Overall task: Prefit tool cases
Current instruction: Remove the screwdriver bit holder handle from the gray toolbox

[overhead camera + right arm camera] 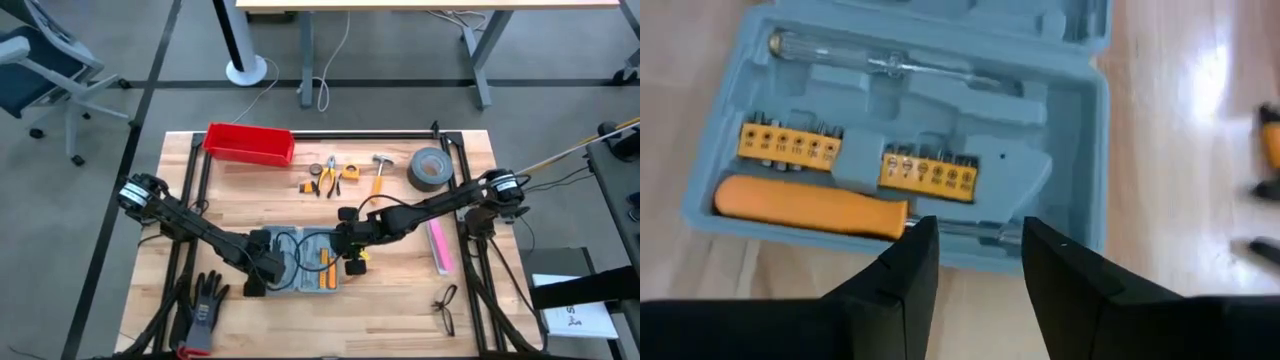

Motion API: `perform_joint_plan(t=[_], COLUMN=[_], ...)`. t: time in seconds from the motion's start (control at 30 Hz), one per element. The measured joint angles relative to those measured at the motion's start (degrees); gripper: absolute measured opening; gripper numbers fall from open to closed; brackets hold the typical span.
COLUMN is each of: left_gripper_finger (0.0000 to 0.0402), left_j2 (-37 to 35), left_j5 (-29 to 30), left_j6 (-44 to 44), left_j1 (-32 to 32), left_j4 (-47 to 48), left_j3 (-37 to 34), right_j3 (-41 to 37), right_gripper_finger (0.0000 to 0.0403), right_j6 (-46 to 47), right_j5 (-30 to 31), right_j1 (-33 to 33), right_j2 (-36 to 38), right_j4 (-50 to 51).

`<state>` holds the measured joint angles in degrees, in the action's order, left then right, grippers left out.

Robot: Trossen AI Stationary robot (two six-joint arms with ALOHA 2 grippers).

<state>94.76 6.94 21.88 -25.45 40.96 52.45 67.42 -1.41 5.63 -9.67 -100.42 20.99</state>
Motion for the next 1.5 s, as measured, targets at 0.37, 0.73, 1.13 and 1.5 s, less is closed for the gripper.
perform_joint_plan(t=[0.37, 0.73, 1.13, 1.5], left_gripper_finger=[0.0206, 0.0206, 0.0206, 0.0206], left_j2=[0.0, 0.1, 0.1, 0.1], left_j5=[2.4, 2.3, 2.8, 3.1], left_j6=[-6.8, -9.4, -9.3, -12.3], left_j1=[0.0, 0.2, 0.2, 0.6], left_j4=[-1.2, -9.1, -12.0, -13.4], left_j3=[-0.1, -0.1, -0.1, -0.1], right_j3=[1.4, 1.4, 1.5, 3.0], right_gripper_finger=[0.013, 0.0139, 0.0129, 0.0139], right_j6=[-8.9, -10.2, -11.6, -14.9], right_j5=[-4.6, -4.5, -4.5, -8.5], right_j1=[4.2, 4.4, 6.6, 7.6], right_j2=[0.0, -2.2, -3.3, -3.7], right_j4=[3.1, 4.3, 4.2, 4.4])
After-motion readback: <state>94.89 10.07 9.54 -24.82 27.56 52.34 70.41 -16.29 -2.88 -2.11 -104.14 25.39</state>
